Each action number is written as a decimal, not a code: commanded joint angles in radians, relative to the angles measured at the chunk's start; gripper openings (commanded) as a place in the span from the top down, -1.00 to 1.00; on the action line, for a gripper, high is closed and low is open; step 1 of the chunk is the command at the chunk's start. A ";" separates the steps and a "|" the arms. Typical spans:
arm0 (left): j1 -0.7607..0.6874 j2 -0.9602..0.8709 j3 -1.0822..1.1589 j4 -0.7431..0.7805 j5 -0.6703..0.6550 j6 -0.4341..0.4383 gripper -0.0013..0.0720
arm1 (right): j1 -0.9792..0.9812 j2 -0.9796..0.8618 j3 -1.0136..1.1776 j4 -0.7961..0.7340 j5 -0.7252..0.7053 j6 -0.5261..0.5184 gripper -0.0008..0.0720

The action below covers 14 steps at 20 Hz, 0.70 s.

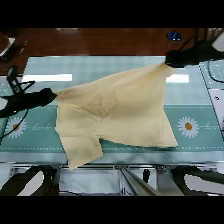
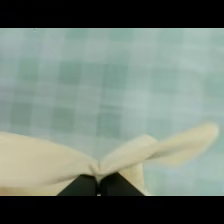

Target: Fold the shirts.

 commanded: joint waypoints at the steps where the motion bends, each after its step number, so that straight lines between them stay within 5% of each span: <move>1: -0.018 -0.261 0.113 -0.049 0.037 0.063 0.92 | -0.001 -0.249 0.144 0.079 0.005 0.096 0.91; 2: -0.018 -0.312 0.164 -0.052 0.015 0.063 0.91 | -0.004 -0.281 0.169 0.111 0.017 0.101 0.91; 3: -0.013 -0.354 0.222 -0.051 -0.027 0.063 0.83 | -0.009 -0.301 0.187 0.135 0.026 0.107 0.61; 4: -0.002 -0.383 0.279 -0.050 -0.087 0.059 0.41 | -0.017 -0.305 0.198 0.142 0.043 0.109 0.03; 5: 0.016 -0.402 0.340 -0.047 -0.166 0.057 -0.42 | -0.035 -0.305 0.220 0.138 0.095 0.097 -0.15; 10: 0.180 -0.361 0.431 0.072 -0.476 0.071 -0.42 | -0.197 -0.169 0.204 -0.080 0.447 -0.040 -0.15; 14: 0.386 -0.303 0.125 0.072 -0.599 0.176 -0.42 | -0.379 0.176 -0.312 -0.063 0.221 0.015 -0.15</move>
